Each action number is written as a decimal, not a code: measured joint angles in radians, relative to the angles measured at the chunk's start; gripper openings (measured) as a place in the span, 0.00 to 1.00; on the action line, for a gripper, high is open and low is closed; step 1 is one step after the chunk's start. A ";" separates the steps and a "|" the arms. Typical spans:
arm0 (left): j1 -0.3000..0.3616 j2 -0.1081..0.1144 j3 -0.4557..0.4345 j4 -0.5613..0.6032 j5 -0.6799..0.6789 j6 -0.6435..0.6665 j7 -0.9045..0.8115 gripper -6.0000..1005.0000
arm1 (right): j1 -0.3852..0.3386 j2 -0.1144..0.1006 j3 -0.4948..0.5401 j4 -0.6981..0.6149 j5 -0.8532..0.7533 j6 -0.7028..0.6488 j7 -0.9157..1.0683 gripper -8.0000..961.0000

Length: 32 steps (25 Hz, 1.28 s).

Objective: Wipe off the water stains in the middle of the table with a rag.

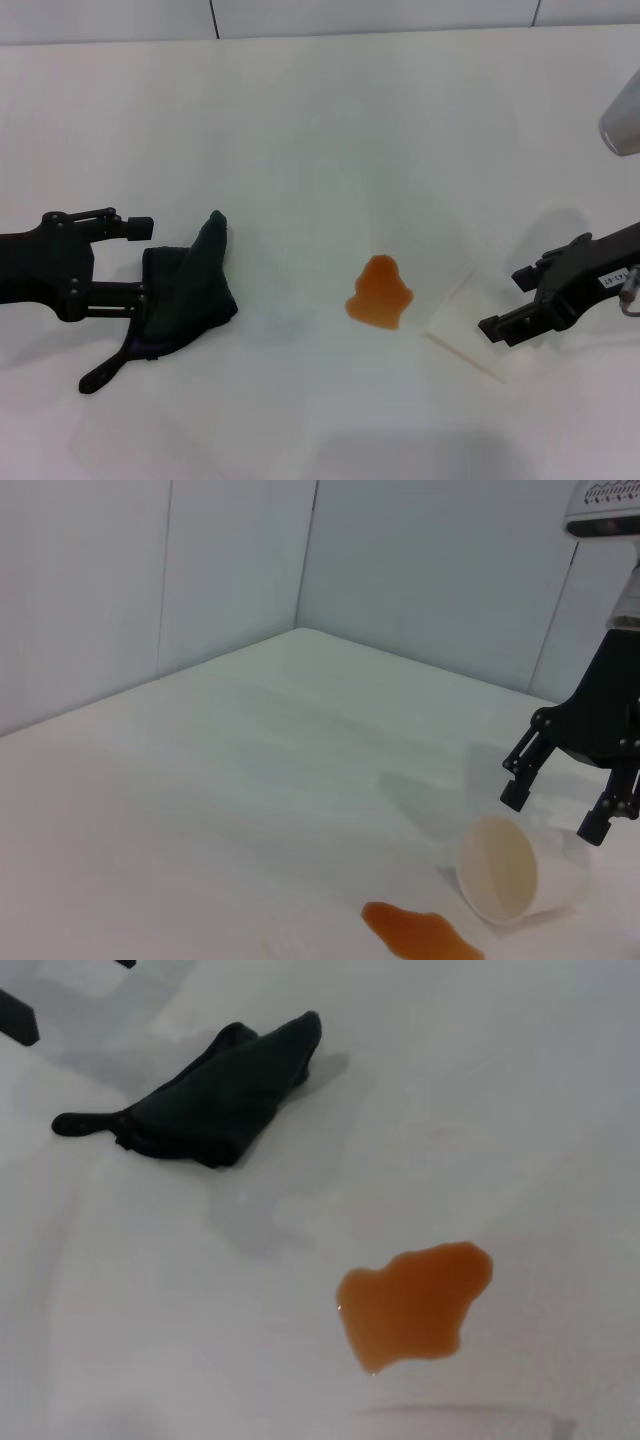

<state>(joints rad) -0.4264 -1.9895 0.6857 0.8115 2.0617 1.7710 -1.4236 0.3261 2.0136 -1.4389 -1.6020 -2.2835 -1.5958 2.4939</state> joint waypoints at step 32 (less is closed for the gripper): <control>-0.003 0.000 0.000 -0.002 0.000 -0.013 0.003 0.87 | 0.011 0.000 -0.079 0.087 -0.041 0.080 0.023 0.86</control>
<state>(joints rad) -0.4295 -1.9895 0.6857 0.8099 2.0617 1.7581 -1.4211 0.3374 2.0141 -1.5175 -1.5151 -2.3249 -1.5160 2.5173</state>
